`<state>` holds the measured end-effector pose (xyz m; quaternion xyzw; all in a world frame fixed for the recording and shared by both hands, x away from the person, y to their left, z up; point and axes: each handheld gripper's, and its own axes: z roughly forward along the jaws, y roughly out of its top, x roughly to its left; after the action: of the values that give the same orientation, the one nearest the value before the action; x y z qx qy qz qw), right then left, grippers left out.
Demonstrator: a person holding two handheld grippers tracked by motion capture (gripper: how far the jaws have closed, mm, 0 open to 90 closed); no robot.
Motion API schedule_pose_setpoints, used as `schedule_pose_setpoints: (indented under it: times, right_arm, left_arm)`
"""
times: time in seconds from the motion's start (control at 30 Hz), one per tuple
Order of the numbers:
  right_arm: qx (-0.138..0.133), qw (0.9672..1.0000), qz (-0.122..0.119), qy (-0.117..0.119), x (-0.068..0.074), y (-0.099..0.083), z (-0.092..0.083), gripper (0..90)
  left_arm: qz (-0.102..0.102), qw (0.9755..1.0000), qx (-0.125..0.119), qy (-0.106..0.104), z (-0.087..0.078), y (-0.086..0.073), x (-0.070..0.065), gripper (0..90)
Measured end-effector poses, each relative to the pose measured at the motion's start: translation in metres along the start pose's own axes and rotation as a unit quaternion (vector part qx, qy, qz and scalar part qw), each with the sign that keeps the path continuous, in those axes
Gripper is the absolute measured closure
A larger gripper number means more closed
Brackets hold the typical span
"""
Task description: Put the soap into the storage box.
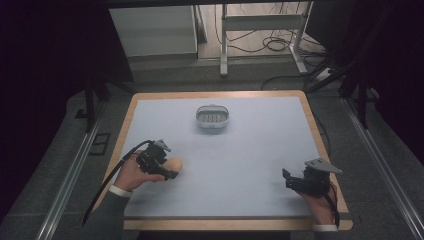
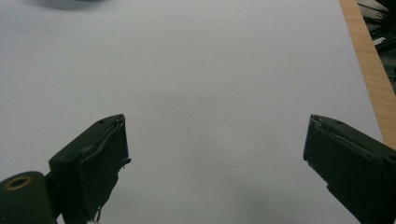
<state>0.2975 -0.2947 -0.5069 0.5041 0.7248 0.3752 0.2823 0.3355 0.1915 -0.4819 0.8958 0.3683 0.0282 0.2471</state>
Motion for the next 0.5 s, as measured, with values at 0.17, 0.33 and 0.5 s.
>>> schedule_pose_setpoints:
  times: [0.17,0.33,0.5]
  right_arm:
    - [-0.001,1.0000,0.000,0.001,0.0003,0.0002,-0.0007,6.6]
    - [0.000,1.0000,0.000,0.000,-0.0010,-0.0005,-0.0005,6.6]
    - [-0.001,1.0000,0.001,-0.002,-0.0009,-0.0004,-0.0011,6.6]
  left_arm:
    - [0.001,1.0000,-0.002,-0.002,0.0018,0.0065,0.0018,32.7]
    - [0.002,1.0000,0.001,-0.001,0.0034,0.0094,0.0027,32.7]
    - [0.003,1.0000,0.002,0.000,0.0037,0.0109,0.0036,32.7]
